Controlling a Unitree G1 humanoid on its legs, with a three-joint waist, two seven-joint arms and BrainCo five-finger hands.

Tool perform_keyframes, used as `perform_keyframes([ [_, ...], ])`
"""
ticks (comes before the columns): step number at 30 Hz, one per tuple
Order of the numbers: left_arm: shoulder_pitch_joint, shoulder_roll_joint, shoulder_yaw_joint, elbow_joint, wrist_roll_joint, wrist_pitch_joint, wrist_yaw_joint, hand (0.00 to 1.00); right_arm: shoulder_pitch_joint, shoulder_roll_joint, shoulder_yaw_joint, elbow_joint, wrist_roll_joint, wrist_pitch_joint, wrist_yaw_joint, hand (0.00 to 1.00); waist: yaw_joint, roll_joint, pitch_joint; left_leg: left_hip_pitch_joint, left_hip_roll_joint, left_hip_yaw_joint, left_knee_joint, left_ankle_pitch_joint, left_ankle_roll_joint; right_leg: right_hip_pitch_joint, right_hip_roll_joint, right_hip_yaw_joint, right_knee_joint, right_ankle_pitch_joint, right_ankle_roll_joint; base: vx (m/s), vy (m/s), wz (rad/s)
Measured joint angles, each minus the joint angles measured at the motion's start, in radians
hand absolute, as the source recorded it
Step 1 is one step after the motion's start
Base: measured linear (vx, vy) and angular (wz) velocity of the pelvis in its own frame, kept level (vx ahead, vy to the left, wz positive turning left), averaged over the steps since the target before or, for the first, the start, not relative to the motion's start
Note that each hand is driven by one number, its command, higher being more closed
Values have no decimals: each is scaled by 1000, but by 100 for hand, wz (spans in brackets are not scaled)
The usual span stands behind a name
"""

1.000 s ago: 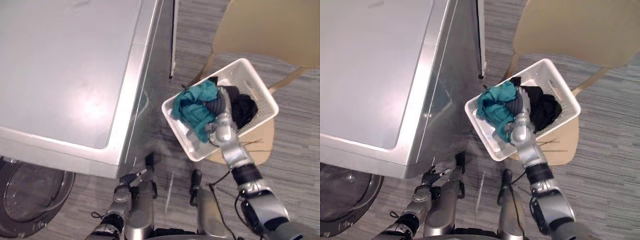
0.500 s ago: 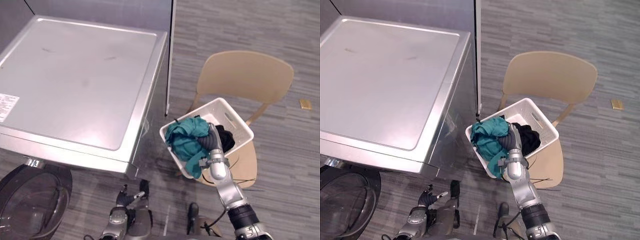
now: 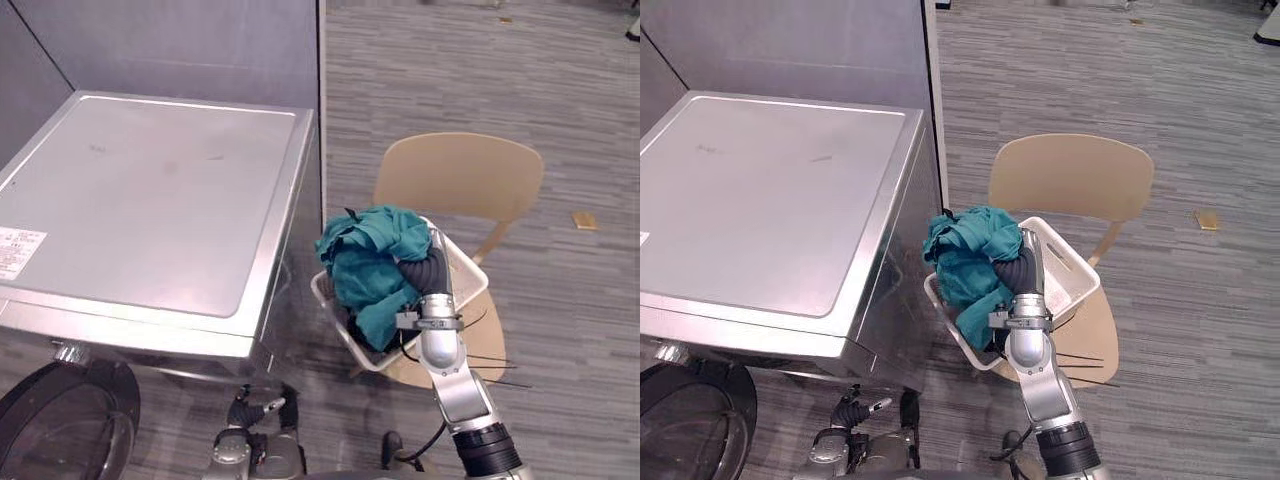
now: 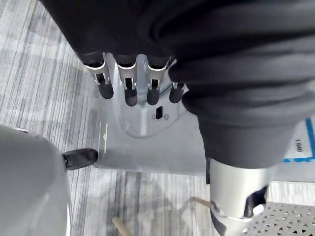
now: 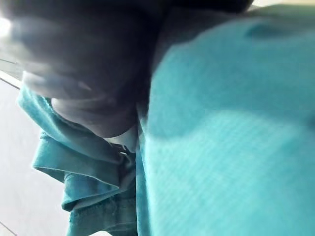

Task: Pick up the laundry basket with both hands and put the clothes into the washing machine.

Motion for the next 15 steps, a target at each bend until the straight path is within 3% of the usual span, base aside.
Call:
perform_keyframes([
  [15, 16, 0, 2, 0, 22, -1, -1, 0, -1, -19, -94, -90, -12, 2, -36, 100, -2, 10, -14, 45, -2, 1, -4, -13, -4, 41, -3, 3, -1, -4, 4, -5, 0, -1],
])
